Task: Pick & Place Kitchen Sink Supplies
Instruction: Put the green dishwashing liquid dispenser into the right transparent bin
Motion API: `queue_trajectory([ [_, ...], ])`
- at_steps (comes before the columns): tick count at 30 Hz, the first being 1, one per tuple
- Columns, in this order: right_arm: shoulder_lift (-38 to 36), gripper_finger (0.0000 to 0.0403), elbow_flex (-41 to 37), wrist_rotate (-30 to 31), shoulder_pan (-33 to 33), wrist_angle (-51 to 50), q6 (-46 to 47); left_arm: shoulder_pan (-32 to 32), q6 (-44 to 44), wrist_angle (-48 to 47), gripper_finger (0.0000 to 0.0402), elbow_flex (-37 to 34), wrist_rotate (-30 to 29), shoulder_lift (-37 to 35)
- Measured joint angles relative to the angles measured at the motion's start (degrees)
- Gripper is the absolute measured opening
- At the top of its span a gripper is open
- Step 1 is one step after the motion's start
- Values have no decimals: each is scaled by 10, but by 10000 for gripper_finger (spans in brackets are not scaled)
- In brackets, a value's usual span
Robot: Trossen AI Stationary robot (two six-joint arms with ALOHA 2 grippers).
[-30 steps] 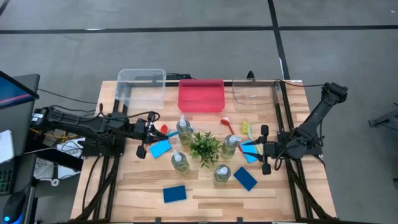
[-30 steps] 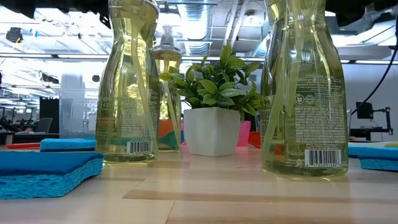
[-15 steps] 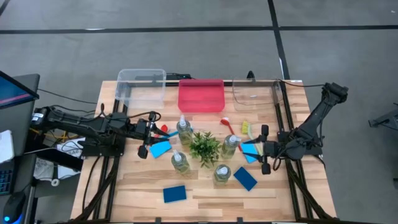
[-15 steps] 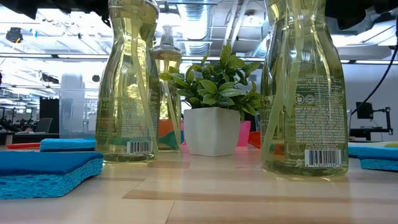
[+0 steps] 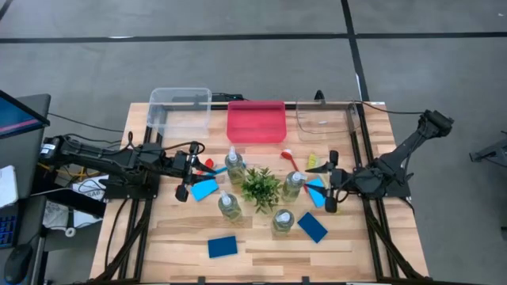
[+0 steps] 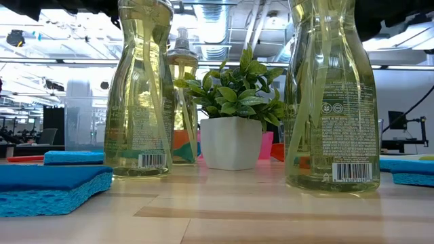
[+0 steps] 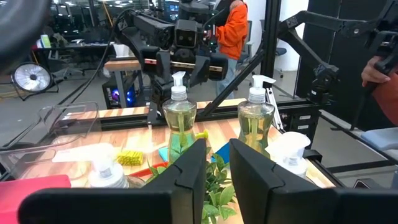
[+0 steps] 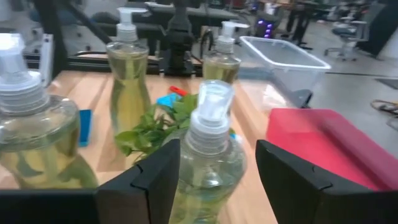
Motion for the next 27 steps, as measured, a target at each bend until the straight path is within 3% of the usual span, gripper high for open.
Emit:
queue_trajectory([
  [14, 19, 189, 0, -26, -56, 23, 0, 0, 0, 0, 68, 0, 0, 0],
  [21, 19, 187, 0, -73, -64, 26, 0, 0, 0, 0, 68, 0, 0, 0],
  [27, 19, 183, 0, -75, -64, 41, -5, 0, 0, 0, 68, 0, 0, 0],
])
